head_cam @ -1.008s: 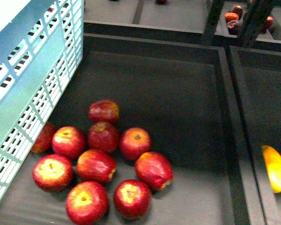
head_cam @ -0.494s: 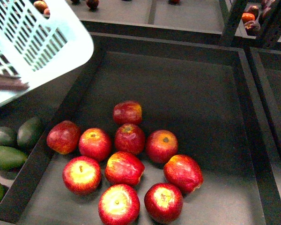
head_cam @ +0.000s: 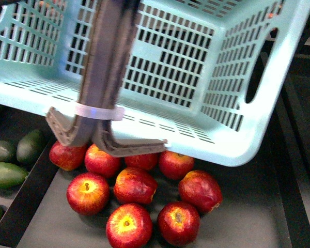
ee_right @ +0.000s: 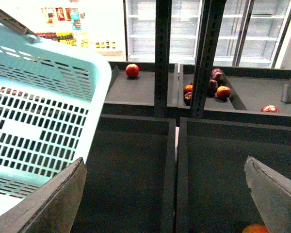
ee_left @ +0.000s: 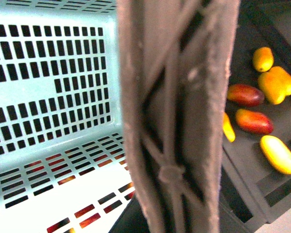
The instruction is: Pick mango and avocado into basket
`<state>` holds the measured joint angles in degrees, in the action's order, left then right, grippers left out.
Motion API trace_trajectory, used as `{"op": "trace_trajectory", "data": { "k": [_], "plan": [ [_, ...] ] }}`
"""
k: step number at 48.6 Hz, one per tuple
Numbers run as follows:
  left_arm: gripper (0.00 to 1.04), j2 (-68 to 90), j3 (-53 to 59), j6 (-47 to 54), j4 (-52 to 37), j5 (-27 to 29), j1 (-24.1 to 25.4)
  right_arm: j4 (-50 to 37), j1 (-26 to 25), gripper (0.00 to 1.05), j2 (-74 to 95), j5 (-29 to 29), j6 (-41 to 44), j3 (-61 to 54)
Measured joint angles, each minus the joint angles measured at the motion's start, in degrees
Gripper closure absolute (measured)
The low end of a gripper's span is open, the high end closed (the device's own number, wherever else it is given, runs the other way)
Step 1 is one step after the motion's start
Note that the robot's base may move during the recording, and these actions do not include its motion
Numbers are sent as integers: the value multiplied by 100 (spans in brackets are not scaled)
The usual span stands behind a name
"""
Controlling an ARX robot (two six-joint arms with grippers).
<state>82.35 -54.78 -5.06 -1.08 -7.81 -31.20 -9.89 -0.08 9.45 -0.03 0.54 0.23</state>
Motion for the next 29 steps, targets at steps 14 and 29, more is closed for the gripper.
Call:
{"op": "trace_trajectory", "data": {
  "k": [14,29],
  "plan": [
    [98,-114,-254,-809,-83,638,-367,0,2,8,0,0,0,0],
    [99,-118,-254,-896,-77,584,-369,-861,-1891,8,3270,1237,-1453,1169]
  ]
}}
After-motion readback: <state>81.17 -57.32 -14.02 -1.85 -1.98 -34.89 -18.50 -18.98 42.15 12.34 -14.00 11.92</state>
